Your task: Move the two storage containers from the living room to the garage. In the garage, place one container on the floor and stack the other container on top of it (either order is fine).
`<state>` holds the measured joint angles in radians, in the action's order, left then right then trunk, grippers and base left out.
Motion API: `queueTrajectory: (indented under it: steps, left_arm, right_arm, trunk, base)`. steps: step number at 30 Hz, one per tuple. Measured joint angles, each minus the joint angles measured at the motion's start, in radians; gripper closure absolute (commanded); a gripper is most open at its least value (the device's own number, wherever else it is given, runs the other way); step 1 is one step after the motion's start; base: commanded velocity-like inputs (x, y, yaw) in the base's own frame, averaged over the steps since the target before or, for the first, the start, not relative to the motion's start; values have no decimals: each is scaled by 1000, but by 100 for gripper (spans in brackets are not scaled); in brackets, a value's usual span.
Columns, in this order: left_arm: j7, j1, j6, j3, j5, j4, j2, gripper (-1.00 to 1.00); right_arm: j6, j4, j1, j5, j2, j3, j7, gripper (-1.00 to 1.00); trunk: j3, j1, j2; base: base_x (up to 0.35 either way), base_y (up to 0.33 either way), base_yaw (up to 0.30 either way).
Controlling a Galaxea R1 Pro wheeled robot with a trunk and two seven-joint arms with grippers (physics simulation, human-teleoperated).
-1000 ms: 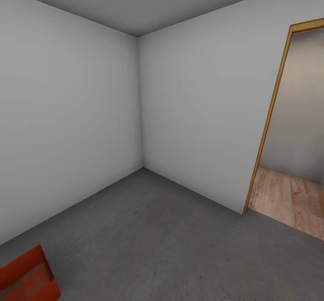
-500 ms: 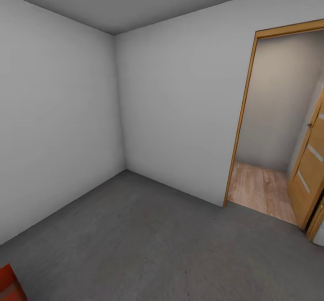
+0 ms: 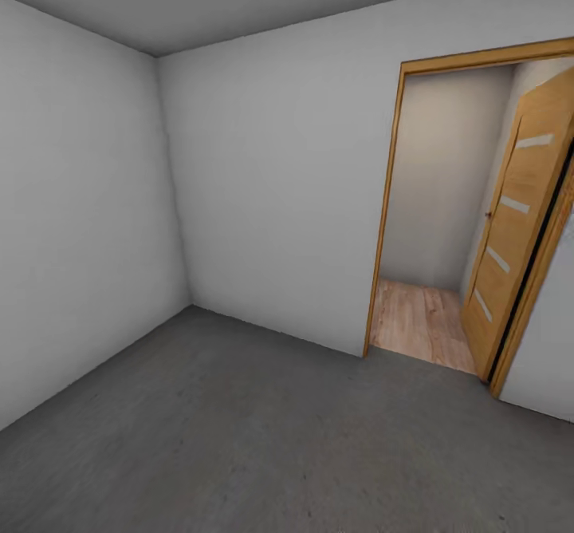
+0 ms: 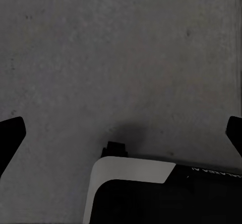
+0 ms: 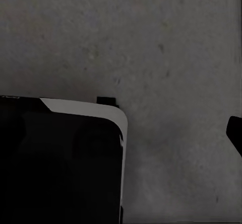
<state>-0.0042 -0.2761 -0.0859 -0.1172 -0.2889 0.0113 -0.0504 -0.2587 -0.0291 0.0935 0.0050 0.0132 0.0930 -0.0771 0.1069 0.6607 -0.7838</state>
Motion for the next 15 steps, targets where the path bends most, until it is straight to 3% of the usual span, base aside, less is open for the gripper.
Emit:
queueTrajectory:
  steps: [15]
  left_arm:
    - [0, 0, 0, 0, 0, 0, 0, -100]
  right_arm:
    - [-1, 0, 0, 0, -1, 0, 0, -100]
  trunk:
    - [0, 0, 0]
  base:
    - [0, 0, -287]
